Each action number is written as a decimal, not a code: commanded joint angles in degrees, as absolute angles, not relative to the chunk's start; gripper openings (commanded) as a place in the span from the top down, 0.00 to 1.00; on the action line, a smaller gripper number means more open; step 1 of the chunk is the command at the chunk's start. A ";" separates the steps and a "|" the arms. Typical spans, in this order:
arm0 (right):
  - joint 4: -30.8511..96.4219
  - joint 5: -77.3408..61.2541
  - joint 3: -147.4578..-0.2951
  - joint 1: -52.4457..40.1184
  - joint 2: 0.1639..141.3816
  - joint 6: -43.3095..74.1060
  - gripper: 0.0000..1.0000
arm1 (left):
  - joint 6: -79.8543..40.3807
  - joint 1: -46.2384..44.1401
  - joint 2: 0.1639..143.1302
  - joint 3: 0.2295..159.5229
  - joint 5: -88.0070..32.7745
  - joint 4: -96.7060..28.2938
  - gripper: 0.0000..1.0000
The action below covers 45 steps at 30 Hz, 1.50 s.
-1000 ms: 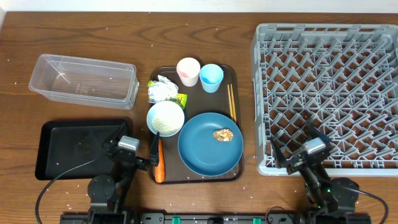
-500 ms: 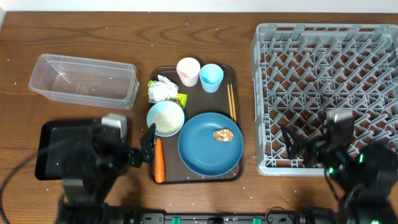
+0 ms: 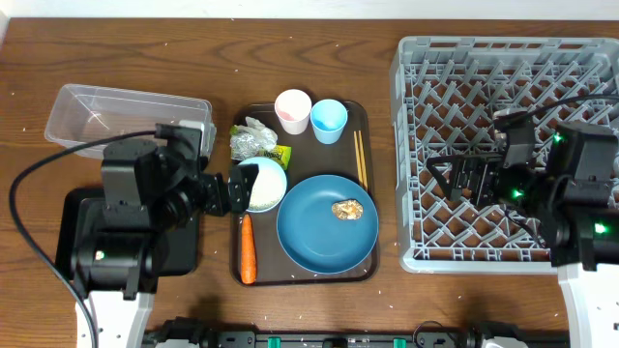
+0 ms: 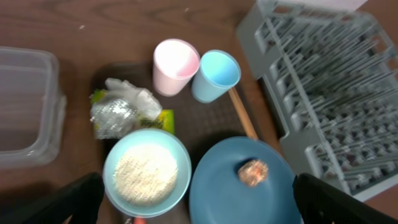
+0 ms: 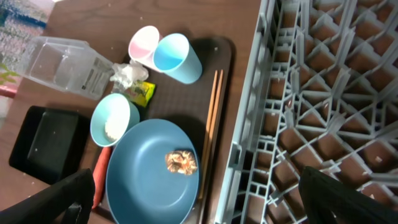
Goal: Sort waste into correct bins and load items into the dishwasher rack
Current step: 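Reach the left gripper to the pink cup and grasp it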
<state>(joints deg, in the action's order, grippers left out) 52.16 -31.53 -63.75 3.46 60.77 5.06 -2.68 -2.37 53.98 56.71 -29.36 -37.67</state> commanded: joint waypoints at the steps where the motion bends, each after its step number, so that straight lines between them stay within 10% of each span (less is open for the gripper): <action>1: 53.41 -30.83 -64.82 2.61 61.10 6.20 0.01 | -5.96 -2.46 56.69 58.76 -32.27 -35.62 0.02; 16: 62.41 -19.86 -64.79 2.55 62.17 11.16 0.01 | -4.38 -10.07 94.35 79.15 -15.81 -32.38 0.02; 32: 62.46 -19.70 -64.75 2.55 65.04 13.28 0.01 | -5.04 -10.76 109.06 79.11 -16.19 -18.55 0.25; 45: 63.02 -19.70 -64.73 2.55 66.72 13.28 0.01 | -5.04 -11.49 114.67 79.09 -16.16 -16.82 0.77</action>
